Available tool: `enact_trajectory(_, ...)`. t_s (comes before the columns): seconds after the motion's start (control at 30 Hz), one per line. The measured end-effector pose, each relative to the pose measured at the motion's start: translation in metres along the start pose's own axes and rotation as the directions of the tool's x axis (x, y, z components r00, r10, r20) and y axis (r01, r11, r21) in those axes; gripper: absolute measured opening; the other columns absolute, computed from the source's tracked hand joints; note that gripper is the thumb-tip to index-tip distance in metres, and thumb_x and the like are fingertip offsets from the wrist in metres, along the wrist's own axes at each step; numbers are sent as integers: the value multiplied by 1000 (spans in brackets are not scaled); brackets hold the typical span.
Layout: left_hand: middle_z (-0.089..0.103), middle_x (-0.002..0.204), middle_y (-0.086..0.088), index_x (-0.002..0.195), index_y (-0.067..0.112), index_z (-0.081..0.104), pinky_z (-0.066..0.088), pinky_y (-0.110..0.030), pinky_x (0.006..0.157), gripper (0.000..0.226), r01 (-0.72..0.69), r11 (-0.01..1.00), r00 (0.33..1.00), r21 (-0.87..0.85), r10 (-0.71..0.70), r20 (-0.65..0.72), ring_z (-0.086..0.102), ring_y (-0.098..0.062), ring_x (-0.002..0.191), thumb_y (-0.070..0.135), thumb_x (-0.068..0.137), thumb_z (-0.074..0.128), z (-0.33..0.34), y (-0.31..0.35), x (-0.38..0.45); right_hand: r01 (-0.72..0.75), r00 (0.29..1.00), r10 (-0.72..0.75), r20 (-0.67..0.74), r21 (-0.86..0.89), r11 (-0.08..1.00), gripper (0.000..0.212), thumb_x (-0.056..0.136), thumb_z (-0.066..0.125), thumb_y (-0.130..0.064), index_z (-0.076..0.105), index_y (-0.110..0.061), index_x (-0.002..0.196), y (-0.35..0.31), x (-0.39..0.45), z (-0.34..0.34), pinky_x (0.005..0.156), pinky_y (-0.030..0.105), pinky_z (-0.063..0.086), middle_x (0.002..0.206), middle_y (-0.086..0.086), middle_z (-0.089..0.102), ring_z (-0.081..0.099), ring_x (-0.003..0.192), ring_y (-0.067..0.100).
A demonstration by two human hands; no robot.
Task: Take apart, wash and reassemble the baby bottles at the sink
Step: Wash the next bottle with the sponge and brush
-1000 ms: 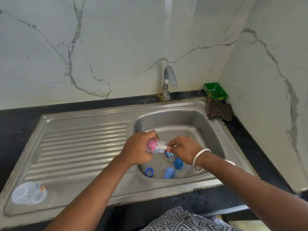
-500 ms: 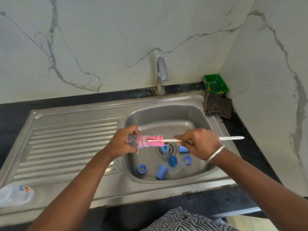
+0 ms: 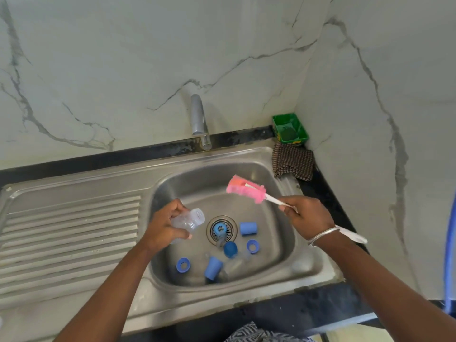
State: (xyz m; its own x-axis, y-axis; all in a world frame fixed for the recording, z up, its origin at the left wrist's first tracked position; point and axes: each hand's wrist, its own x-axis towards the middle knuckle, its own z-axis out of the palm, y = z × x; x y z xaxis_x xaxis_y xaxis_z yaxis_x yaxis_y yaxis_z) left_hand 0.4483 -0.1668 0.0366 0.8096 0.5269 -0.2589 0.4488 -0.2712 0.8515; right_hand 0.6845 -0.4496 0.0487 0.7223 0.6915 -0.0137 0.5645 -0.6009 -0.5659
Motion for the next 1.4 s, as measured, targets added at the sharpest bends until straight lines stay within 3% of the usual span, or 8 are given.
enact_trajectory(0.2, 71, 90, 11, 95, 21, 55, 46, -20, 69, 60, -43, 999, 999, 17, 43, -28, 62, -2, 75, 8, 51, 93, 54, 21, 5, -218, 953, 218, -210, 24, 976, 19, 89, 58, -4, 72, -6, 102, 31, 22, -3, 76, 40, 47, 89, 19, 64, 61, 85, 40)
enact_trajectory(0.47, 68, 98, 8, 96, 25, 49, 50, -21, 71, 59, 25, 999, 989, -36, -30, -143, 64, -4, 92, 21, 59, 95, 98, 38, 10, -386, 881, 356, -311, -41, 921, 18, 92, 50, 0, 65, 9, 97, 58, 49, -5, 66, 34, 31, 92, 28, 57, 56, 83, 45)
enact_trajectory(0.67, 70, 101, 6, 97, 28, 48, 56, -35, 78, 61, 9, 997, 990, -75, -20, -138, 67, -13, 96, 34, 54, 90, 106, 46, 17, -402, 904, 363, -225, -162, 901, 17, 89, 53, 2, 66, 9, 98, 74, 58, 4, 69, 40, 40, 94, 29, 59, 57, 86, 44)
enact_trajectory(0.87, 69, 100, 7, 98, 28, 50, 59, -38, 76, 58, 11, 991, 984, -135, -34, -173, 67, -15, 94, 20, 61, 93, 104, 46, 25, -368, 921, 310, -237, -268, 890, 46, 89, 60, -10, 51, 9, 130, 79, 57, 13, 81, 45, 48, 109, 27, 58, 57, 97, 44)
enact_trajectory(1.0, 69, 106, 4, 115, 29, 55, 59, -32, 73, 62, 38, 978, 978, -207, -79, -192, 68, -15, 95, 12, 67, 90, 98, 45, 39, -360, 907, 224, -356, -380, 852, 50, 79, 65, -18, 58, -4, 126, 65, 57, 15, 72, 44, 47, 108, 20, 59, 57, 91, 40)
enact_trajectory(1.1, 71, 103, 3, 115, 23, 61, 53, -18, 69, 53, 38, 970, 969, -239, -95, -230, 69, -15, 94, 12, 71, 87, 89, 42, 54, -245, 917, 65, -394, -428, 870, 47, 72, 66, -21, 63, -11, 118, 44, 67, 24, 71, 42, 44, 107, 15, 60, 56, 90, 38)
enact_trajectory(1.27, 72, 102, 0, 110, 20, 65, 49, -15, 71, 46, 19, 933, 952, -359, -127, -279, 67, -17, 95, 8, 71, 85, 80, 39, 75, 73, 978, -102, -181, -157, 985, 27, 82, 58, -18, 68, -10, 106, -8, 112, 46, 73, 40, 52, 91, 13, 62, 59, 83, 35)
enact_trajectory(1.4, 70, 96, 4, 103, 25, 62, 51, -31, 80, 49, 14, 918, 946, -397, -141, -293, 65, -17, 92, 15, 61, 85, 76, 36, 93, 95, 994, -84, -71, 170, 981, 24, 91, 63, -24, 71, -15, 112, -61, 145, 66, 87, 33, 53, 105, 7, 71, 66, 93, 23)
